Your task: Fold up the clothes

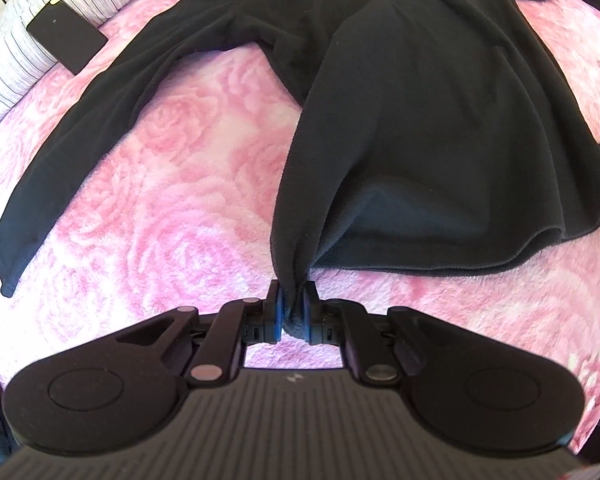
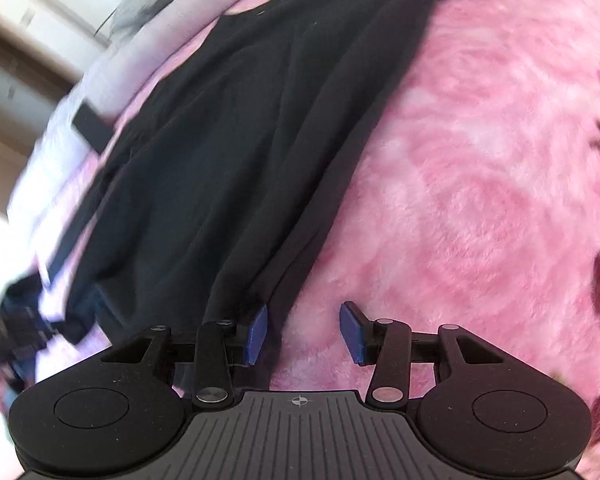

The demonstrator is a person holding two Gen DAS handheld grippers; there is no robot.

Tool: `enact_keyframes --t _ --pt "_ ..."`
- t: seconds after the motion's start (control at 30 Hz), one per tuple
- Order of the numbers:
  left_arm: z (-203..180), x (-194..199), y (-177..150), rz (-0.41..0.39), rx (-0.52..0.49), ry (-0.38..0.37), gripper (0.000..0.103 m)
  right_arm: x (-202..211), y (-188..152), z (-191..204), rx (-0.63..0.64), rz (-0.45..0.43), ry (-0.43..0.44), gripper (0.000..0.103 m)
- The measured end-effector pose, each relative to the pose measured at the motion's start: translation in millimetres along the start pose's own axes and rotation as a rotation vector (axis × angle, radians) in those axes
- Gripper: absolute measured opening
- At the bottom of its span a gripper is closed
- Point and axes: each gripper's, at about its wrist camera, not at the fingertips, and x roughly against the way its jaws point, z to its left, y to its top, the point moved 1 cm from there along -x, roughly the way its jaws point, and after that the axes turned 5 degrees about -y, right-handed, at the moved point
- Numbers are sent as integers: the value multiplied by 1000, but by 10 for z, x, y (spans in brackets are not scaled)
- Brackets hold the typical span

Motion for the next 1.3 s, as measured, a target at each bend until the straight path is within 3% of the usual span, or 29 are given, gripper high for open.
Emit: enact_keyframes --t 0.07,0.17,0.27,0.4,0.43,0.47,0.5,0.6,0.73,0.97,1.03,1.17,1.3 --pt "5 4 4 0 0 -2 7 95 -15 -11 -67 -8 41 46" --pt "18 -11 13 3 4 -3 7 135 -60 69 -49 8 64 46" --pt "16 -34 29 6 14 0 7 57 -67 149 -18 32 35 46" --pt "-1 -36 28 7 4 -1 7 -5 -91 86 -85 38 58 45" --pt "0 -36 22 7 2 -2 7 4 -95 61 -108 43 69 40" --pt "3 -37 17 6 3 -2 7 12 -96 32 -119 59 65 14" --pt "1 -36 17 6 3 -1 7 12 -93 26 -116 82 43 1" --pt "-50 37 28 10 -21 -6 7 167 -11 57 -18 120 -14 1" --pt "-281 334 8 17 -127 -24 6 789 158 -85 134 129 -80 1" --pt "-1360 749 -288 113 -481 -51 6 1741 241 -569 378 224 -284 1" --pt "-1665 775 -398 137 -524 -61 6 1850 235 -607 443 253 -306 1" --pt "-2059 686 -582 180 -528 -56 6 1964 204 -794 489 296 -290 1" --pt "-2139 497 -665 255 -427 -14 8 1724 71 -850 548 421 -233 1"
